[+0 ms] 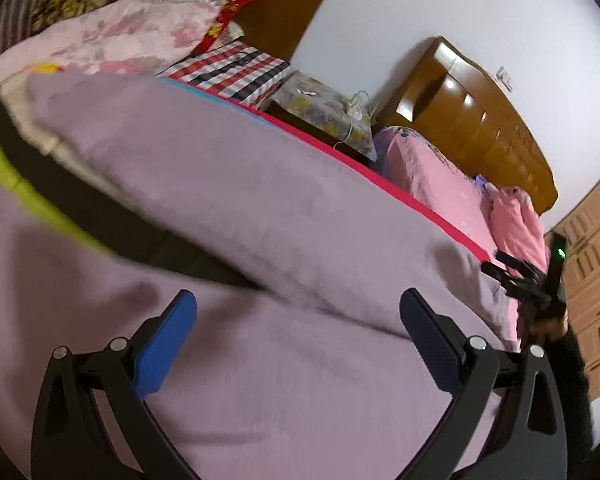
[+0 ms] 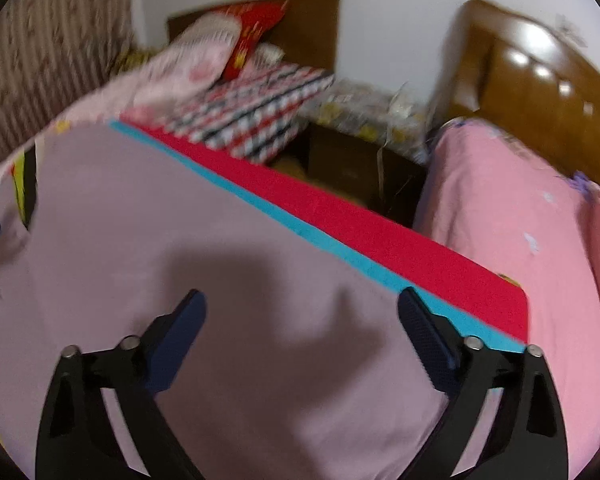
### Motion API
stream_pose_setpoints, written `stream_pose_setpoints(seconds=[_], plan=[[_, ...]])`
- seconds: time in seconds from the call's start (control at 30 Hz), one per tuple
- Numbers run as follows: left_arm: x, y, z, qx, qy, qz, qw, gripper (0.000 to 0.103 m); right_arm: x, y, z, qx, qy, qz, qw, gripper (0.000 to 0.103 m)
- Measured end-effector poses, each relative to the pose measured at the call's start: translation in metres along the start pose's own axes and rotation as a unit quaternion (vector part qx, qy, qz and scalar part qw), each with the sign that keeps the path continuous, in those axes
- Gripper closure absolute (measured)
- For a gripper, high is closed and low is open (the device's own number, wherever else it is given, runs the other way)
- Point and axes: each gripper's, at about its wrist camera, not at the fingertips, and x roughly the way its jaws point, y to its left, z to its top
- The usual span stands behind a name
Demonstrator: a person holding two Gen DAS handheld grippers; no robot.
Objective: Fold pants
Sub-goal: 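Reach the right tool to the cuff end of the sweatpants and close it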
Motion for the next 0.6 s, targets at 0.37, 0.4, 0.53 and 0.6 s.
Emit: stream_pose_setpoints(seconds=[0.37,0.4,0.53,0.6], plan=[[0.025,-0.001,0.007,0.0,0.024,0.0,0.9997,0.002,0.009,-0.01,0.015,-0.037,0.011,0.075,0.996,0.086],[0.022,0.0,0.005,0.0,0.024,-0.003,0.9997,0.002,-0.018,0.011,0.01,-0.064,-0.017,0.047,0.997,0.087],[0.005,0.007,0.007,-0.021,0.019,-0.031,0.9991,0.002,-0.122,0.098,-0.031,-0.122,-0.125,-0.002,0.985,0.089],[-0.007,0.01,0.005,-0.034,0.019,-0.056,0.9977,0.002,-0.166,0.146,-0.066,-0.146,-0.158,-0.01,0.976,0.089]])
